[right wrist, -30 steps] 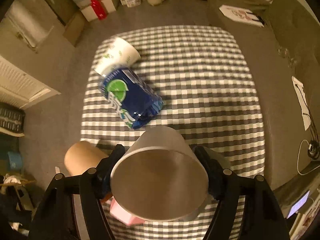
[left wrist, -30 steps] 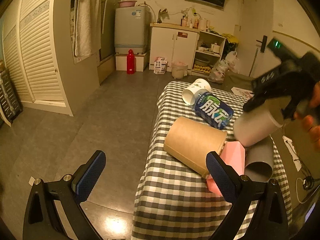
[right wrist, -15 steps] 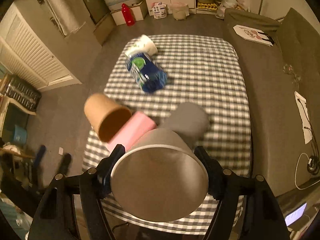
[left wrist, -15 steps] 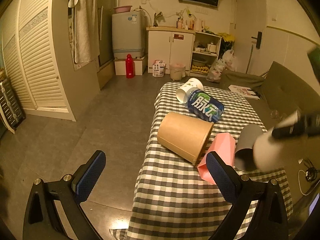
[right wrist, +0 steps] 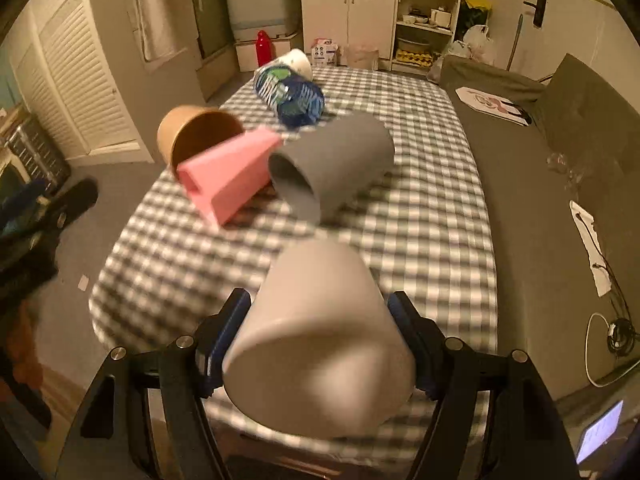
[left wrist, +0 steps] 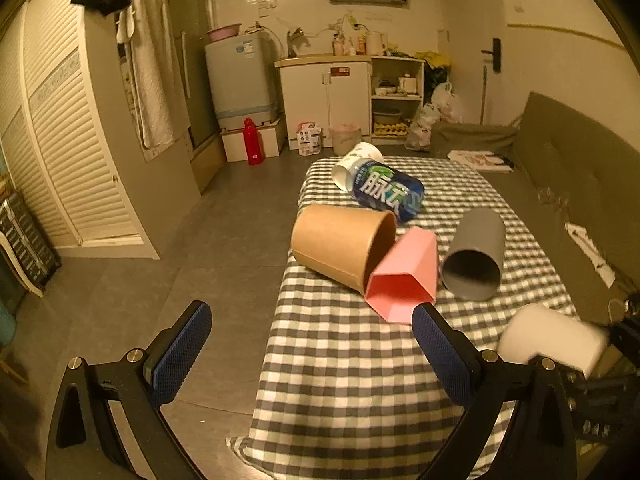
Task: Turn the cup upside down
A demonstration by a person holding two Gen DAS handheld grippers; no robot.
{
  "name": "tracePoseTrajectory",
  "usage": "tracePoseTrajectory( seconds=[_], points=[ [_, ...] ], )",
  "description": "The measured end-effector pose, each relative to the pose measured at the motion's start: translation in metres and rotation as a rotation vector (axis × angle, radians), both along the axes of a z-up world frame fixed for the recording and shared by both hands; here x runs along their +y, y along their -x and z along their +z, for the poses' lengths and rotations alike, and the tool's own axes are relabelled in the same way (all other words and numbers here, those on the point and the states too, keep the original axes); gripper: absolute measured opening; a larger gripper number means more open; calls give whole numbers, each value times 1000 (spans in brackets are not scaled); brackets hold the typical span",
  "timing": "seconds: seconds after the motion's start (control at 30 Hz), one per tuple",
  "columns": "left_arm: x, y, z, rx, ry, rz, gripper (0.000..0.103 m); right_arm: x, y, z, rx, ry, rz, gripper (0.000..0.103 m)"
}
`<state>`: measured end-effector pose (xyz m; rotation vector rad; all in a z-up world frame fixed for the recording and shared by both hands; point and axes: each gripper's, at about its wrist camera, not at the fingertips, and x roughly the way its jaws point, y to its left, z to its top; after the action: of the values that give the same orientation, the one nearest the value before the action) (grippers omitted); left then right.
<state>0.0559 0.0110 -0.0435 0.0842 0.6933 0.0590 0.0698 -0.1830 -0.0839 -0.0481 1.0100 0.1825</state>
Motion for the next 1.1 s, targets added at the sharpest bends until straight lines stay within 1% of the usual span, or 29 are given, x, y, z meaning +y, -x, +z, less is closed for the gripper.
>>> tracePoseTrajectory(
  seconds=[0.1, 0.17, 0.2, 0.3, 0.43, 0.57, 0.73, 0.8, 0.87, 0.97, 1.03, 1.1],
  points=[
    [-8, 4, -4, 5, -19, -16, 103, -9, 23, -15, 44, -28, -24, 71],
    [-14, 4, -6, 11, -32, -26, 103, -13, 37, -16, 17, -39, -25, 71],
    [-16, 4, -8, 14, -35, -31, 103, -13, 39, -14, 21, -33, -20, 71],
    [-23, 3, -11, 24, -28, -45, 103, -14, 34, -11, 44, -43, -31, 71],
    [-27, 2, -15, 36, -27, -52, 103, -14, 26, -13, 31, -64, -34, 71],
    [-25, 1, -16, 45, -25, -39, 103, -4, 6, -22, 21, -84, -38, 71],
    [-18, 1, -21, 69, -27, -8, 103, 5, -13, -24, 9, -84, -26, 71],
    [-17, 2, -22, 96, -11, 2, 103, 4, -16, -24, 26, -86, -12, 71],
    [-17, 4, -23, 123, 25, 11, 103, 1, -19, -22, 50, -93, 2, 71],
    [-23, 7, -19, 151, 73, 16, 103, -10, -21, -4, 29, -101, -11, 80],
    [-31, 8, -15, 170, 107, 10, 103, -20, -23, 12, 20, -124, -2, 82],
    [-38, 8, -11, 194, 140, 15, 103, -32, -25, 31, 4, -109, 21, 84]
  ],
)
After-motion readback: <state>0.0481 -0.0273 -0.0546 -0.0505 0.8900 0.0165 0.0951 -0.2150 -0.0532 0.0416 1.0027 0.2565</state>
